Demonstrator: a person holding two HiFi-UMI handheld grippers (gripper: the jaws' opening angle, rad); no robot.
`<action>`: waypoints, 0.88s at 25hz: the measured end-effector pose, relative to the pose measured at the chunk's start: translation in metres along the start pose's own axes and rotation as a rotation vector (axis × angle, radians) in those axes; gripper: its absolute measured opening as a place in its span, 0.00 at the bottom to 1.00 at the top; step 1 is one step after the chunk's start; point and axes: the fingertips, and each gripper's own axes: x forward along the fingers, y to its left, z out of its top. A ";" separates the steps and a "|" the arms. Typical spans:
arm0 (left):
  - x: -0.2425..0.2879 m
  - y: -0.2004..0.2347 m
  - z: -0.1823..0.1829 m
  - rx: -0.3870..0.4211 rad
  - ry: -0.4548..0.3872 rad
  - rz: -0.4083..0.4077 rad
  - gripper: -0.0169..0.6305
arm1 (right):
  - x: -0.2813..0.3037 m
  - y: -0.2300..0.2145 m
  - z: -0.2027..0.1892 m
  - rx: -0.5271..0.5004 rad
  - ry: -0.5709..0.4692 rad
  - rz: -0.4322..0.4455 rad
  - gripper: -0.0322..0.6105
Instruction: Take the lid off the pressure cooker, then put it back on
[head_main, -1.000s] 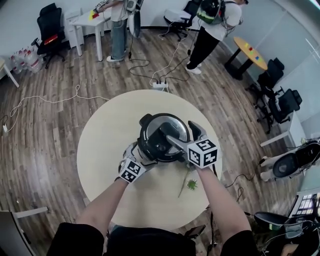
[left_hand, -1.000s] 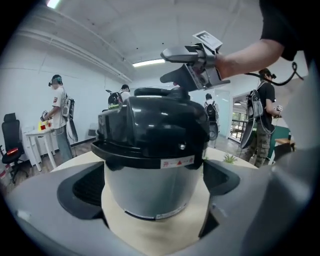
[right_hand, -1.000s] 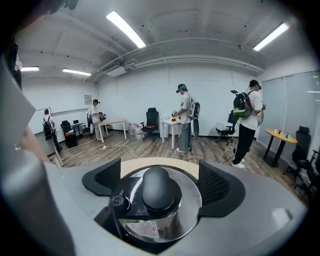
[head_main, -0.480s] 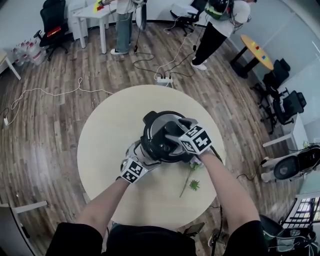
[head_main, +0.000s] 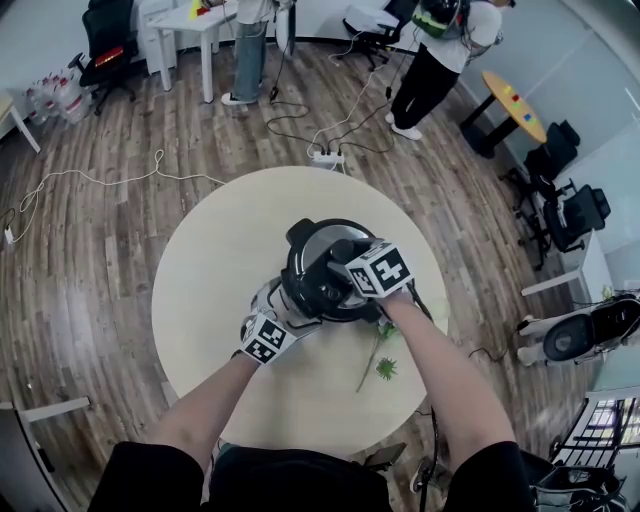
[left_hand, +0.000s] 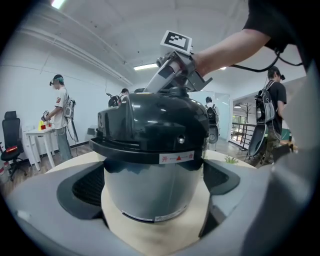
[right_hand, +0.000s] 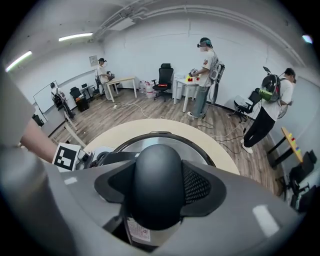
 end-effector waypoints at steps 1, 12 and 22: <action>0.000 -0.001 -0.002 -0.003 0.005 0.000 0.94 | 0.000 0.000 -0.001 0.008 0.007 -0.011 0.50; 0.000 -0.003 -0.001 -0.001 0.007 0.005 0.94 | 0.002 -0.006 -0.002 0.172 0.043 -0.133 0.50; 0.000 -0.003 0.002 -0.001 -0.003 0.009 0.94 | -0.002 -0.020 -0.004 0.475 0.035 -0.315 0.50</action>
